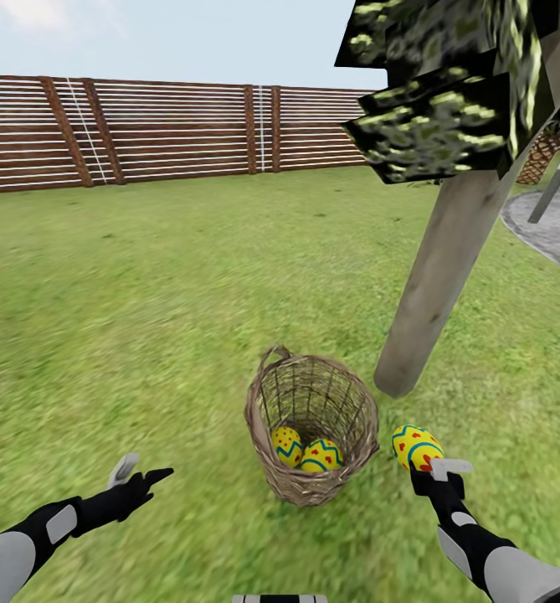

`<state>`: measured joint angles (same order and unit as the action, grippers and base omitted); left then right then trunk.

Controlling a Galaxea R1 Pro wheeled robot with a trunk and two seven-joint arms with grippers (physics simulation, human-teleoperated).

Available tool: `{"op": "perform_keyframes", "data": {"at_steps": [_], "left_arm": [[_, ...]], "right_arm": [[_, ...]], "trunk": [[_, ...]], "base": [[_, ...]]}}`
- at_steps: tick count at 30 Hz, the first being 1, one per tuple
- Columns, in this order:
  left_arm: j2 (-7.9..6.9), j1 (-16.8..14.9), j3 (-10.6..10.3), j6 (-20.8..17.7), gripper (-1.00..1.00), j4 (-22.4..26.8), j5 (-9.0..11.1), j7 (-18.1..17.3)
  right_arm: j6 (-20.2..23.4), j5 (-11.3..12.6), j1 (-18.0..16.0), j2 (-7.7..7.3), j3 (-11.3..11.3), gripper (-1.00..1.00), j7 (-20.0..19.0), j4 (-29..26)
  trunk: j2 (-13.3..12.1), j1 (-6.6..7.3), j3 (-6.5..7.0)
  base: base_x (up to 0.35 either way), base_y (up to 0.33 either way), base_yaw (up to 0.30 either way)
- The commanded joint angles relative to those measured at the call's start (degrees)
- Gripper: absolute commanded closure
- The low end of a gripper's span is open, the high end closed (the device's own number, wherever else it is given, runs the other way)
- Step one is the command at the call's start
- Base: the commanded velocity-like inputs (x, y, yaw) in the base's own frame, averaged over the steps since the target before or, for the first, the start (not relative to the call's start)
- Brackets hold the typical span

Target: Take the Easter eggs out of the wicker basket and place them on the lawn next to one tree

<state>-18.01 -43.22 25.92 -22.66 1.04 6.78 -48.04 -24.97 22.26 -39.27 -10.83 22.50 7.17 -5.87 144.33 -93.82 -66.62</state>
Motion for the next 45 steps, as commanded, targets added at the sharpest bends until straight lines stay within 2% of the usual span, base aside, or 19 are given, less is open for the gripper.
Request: {"op": "perform_keyframes", "data": {"at_steps": [1,7,21,27,45], "left_arm": [[-0.01,0.0,-0.3,-0.5,-1.0,0.0,0.6,0.0],[-0.03,0.0,-0.3,-0.7,-1.0,0.0,0.6,0.1],[-0.13,0.0,-0.3,-0.6,-1.0,0.1,0.6,0.2],[-1.21,0.0,-0.3,-0.6,-1.0,0.1,0.6,0.1],[-1.21,0.0,-0.3,-0.8,-1.0,0.1,0.6,-0.1]], "right_arm": [[-0.1,0.3,0.0,0.0,0.5,1.0,0.3,0.0],[-0.1,0.4,0.0,0.01,0.5,1.0,0.3,0.0],[-0.1,0.4,0.0,0.1,0.5,1.0,0.3,1.0],[-0.1,0.4,0.0,0.1,0.5,1.0,0.3,1.1],[0.0,0.3,-0.2,-0.51,-0.1,1.0,0.3,-1.8]], "trunk": [[0.0,0.01,-0.05],[0.0,0.01,-0.05],[0.2,-0.35,-3.15],[0.3,-0.51,-4.48],[0.3,-0.51,-4.48]], "base": [[0.025,0.0,0.0],[0.006,0.0,0.0],[0.0,0.0,0.0],[0.0,0.0,0.0],[0.0,0.0,0.0]]}}
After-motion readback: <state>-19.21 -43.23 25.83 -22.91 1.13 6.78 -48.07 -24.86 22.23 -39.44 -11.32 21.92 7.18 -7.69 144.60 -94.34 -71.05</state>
